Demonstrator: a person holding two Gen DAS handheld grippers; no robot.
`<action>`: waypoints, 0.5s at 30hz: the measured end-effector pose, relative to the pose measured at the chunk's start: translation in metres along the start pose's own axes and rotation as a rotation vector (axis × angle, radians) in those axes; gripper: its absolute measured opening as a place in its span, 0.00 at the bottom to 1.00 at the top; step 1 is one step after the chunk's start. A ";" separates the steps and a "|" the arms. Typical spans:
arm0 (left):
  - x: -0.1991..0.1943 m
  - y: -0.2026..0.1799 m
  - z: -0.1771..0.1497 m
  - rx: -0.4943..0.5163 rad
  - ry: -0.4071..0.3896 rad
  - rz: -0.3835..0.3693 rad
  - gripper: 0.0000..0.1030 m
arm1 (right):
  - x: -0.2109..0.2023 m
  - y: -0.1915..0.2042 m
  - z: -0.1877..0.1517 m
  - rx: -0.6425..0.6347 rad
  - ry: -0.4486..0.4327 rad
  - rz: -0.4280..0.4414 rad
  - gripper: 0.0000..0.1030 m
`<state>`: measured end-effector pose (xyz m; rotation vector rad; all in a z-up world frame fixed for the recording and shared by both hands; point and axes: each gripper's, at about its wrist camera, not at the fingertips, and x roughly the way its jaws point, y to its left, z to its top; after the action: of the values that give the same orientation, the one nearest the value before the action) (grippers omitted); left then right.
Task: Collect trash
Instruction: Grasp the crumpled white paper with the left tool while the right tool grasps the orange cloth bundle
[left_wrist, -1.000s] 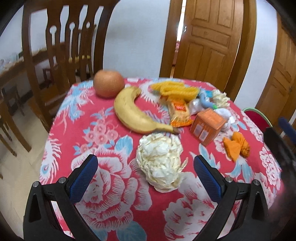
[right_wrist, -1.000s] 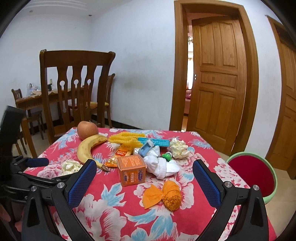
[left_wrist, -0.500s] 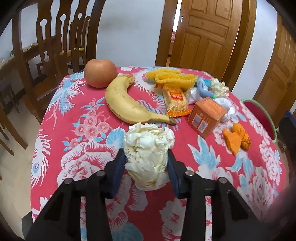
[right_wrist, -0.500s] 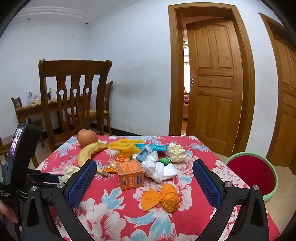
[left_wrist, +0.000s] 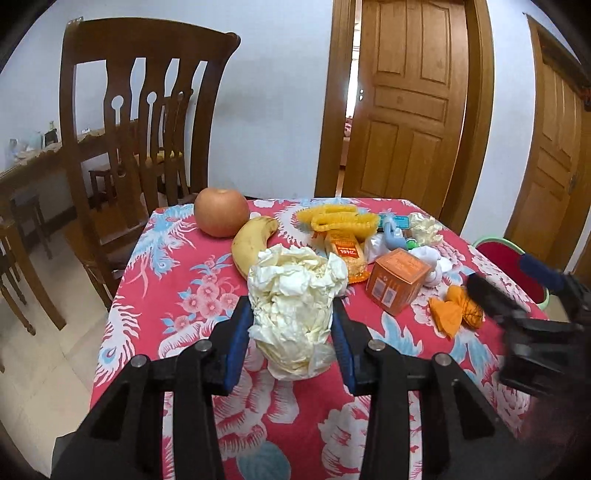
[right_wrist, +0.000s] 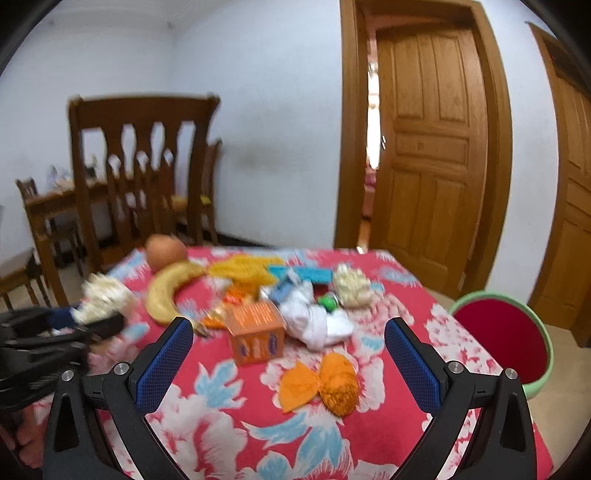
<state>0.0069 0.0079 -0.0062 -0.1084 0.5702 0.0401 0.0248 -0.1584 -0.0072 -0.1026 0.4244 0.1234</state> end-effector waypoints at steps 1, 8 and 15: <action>0.001 0.000 0.000 0.001 0.003 0.000 0.41 | 0.008 0.001 0.001 -0.003 0.040 -0.015 1.00; 0.001 0.001 0.000 -0.004 0.010 -0.011 0.42 | 0.062 0.003 -0.009 -0.032 0.337 -0.040 1.00; -0.002 -0.003 -0.001 0.012 -0.006 -0.020 0.42 | 0.075 -0.005 -0.015 -0.003 0.409 -0.068 1.00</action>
<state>0.0049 0.0052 -0.0062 -0.1026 0.5635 0.0177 0.0867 -0.1575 -0.0518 -0.1453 0.8284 0.0351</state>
